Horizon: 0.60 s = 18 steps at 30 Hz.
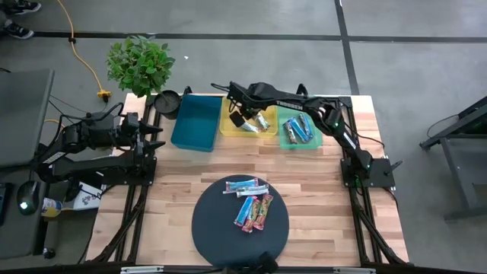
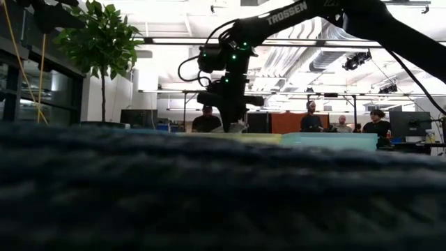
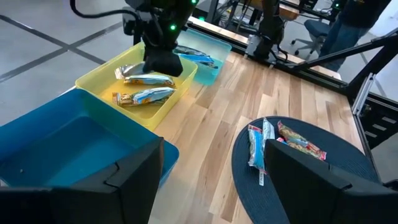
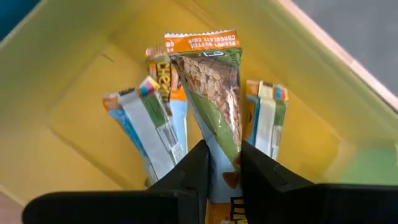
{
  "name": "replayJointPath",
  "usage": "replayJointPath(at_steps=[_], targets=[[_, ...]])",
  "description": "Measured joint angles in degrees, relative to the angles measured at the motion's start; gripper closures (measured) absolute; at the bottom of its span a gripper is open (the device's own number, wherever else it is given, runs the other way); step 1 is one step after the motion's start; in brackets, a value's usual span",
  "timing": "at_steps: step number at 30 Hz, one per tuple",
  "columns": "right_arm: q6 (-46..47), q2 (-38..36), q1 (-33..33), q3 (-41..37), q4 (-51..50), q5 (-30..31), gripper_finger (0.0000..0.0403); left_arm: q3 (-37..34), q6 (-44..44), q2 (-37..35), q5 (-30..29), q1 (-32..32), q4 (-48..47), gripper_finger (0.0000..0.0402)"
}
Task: Pick and place Granola Bars by type
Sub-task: Put the yellow granola bar into the yellow bin
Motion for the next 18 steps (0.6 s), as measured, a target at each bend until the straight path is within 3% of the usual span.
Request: replayJointPath(at_steps=[18], targets=[[0.96, 0.08, -0.04, 0.0, -2.77, -3.27, 0.0343, 0.0, 0.01, 0.0, 0.2, 0.01, 0.0, 0.0129]])
